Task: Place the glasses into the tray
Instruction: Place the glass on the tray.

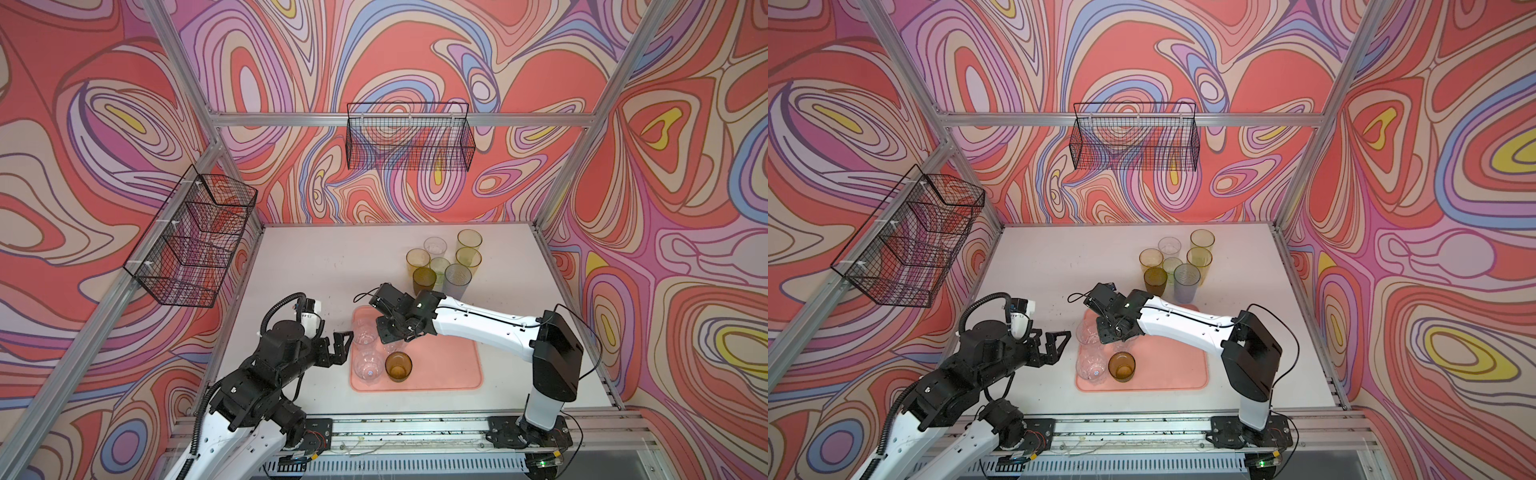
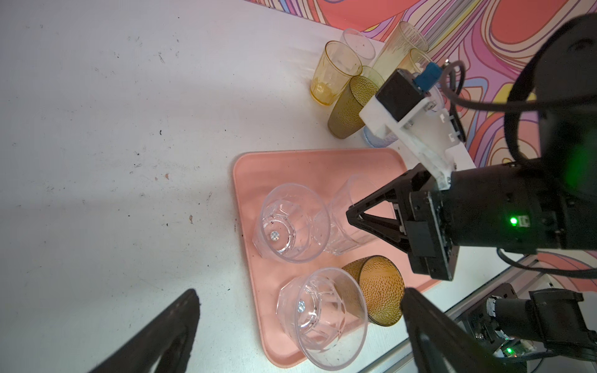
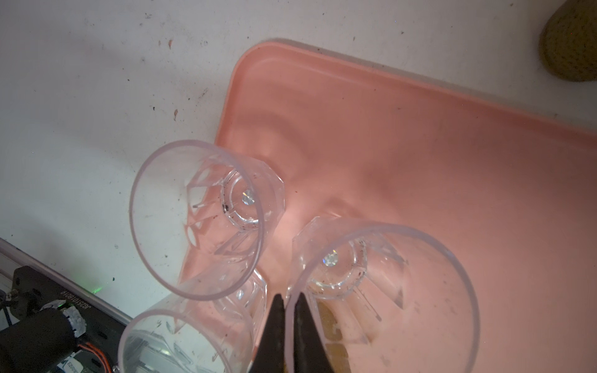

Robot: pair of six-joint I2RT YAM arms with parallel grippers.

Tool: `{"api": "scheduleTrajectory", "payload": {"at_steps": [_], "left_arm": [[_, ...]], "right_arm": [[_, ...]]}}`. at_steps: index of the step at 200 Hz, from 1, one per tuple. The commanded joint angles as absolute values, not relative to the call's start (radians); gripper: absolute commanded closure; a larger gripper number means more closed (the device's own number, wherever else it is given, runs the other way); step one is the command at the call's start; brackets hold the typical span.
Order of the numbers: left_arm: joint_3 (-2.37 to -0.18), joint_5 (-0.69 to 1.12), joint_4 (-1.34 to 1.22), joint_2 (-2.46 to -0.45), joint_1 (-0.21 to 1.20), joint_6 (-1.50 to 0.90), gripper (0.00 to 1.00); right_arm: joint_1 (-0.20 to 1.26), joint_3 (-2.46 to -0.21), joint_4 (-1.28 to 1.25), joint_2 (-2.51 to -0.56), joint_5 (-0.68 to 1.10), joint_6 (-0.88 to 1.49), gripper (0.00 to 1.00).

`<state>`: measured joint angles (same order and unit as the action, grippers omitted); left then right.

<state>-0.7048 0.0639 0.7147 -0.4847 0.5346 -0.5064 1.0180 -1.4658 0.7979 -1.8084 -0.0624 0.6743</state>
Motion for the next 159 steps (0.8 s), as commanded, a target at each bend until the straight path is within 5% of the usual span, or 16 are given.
{"api": "scheduleTrajectory", "payload": {"at_steps": [1,159], "left_arm": [[-0.704,0.041,0.739,-0.474,0.529,-0.514,0.0],[-0.706,0.015,0.752,-0.474,0.528,-0.519,0.0]], "right_arm": [[1.031,-1.465,0.778,-1.824,-0.066,0.678,1.0],[1.046,-1.498,0.79,-1.825,-0.075,0.67,0.83]]}}
